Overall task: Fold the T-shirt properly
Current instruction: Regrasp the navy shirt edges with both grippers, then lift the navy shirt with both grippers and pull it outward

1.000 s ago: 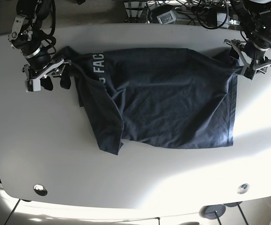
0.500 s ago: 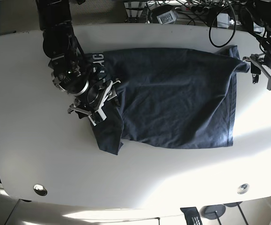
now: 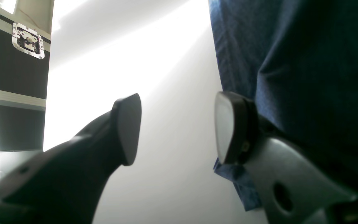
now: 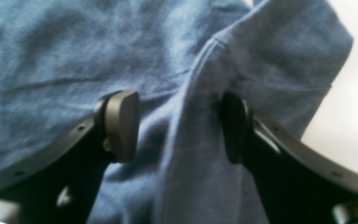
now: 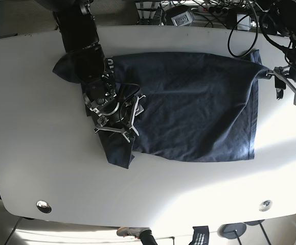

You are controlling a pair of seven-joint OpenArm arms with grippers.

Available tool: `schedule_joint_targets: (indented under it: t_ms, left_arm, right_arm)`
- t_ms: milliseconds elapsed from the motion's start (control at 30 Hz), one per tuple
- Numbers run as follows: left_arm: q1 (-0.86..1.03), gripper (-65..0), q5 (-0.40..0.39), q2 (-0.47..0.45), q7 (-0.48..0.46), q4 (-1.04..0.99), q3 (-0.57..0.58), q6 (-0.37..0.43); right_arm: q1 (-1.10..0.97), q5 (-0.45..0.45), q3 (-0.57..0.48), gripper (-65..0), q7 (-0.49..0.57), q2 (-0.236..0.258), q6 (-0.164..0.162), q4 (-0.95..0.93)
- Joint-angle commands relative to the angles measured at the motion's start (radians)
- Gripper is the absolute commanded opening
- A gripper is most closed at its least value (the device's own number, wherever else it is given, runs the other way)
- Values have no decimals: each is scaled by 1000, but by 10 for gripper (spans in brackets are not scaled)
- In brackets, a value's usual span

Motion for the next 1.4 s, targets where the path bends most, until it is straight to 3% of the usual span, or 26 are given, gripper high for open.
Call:
schedule_joint_targets:
  t_ms: [33, 167, 300, 600, 700, 800, 833, 867, 1033, 1100, 1167, 1200, 1233, 1300, 1400]
  left_arm:
    - [-25, -301, -9, -18, -26, 15, 13, 2]
    - [-23, -301, -9, -18, -26, 15, 30, 2]
    - [-29, -301, -9, -18, -26, 15, 32, 2]
    - [-59, -303, -8, -18, -26, 13, 47, 2]
    - [-59, -303, -8, -18, -26, 13, 47, 2]
    - [-65, -303, -8, -18, -26, 0, 47, 2]
    - [-66, -303, -8, -18, -26, -11, 47, 2]
    - [-79, -303, -8, -18, -26, -28, 49, 2]
    - [-217, -300, 55, -18, -26, -151, 49, 5]
    - [-321, -297, 86, -18, -26, -260, 67, 160]
    - [-399, -281, 101, -21, -28, -363, 122, 255]
    - [-451, -224, 108, -22, -29, -439, 153, 301]
    - [-502, -136, 111, -22, -32, -508, 171, 335]
    - [-562, -49, 111, -22, -58, -610, 179, 379]
    - [-634, -37, 111, -27, -178, -783, 236, 417]
  right_arm:
    - [35, -1, 64, -255, 49, 5, -5, 7]
    - [52, 9, 120, -263, 72, 45, -3, 6]
    - [52, 9, 120, -265, 72, 52, -2, 6]
    - [26, 9, 120, -265, 69, -22, -2, 6]
    - [32, 9, 121, -266, 73, -25, -2, -31]
    - [35, 9, 121, -409, 81, -25, -2, -63]
    - [35, 9, 121, -493, 93, -25, -2, -63]
    - [35, 9, 121, -623, 98, -25, -5, -62]
    - [23, 9, 121, -633, 96, -25, -3, 4]
    - [4, 9, 121, -631, 96, -24, -3, 72]
    - [-3, 9, 121, -631, 95, -22, -3, 119]
    - [-3, 9, 121, -631, 73, -22, -3, 132]
    - [-2, 9, 121, -631, 55, -22, -2, 133]
    - [1, 9, 121, -631, 58, -22, -2, 133]
    - [-2, 9, 121, -631, 58, -22, -2, 135]
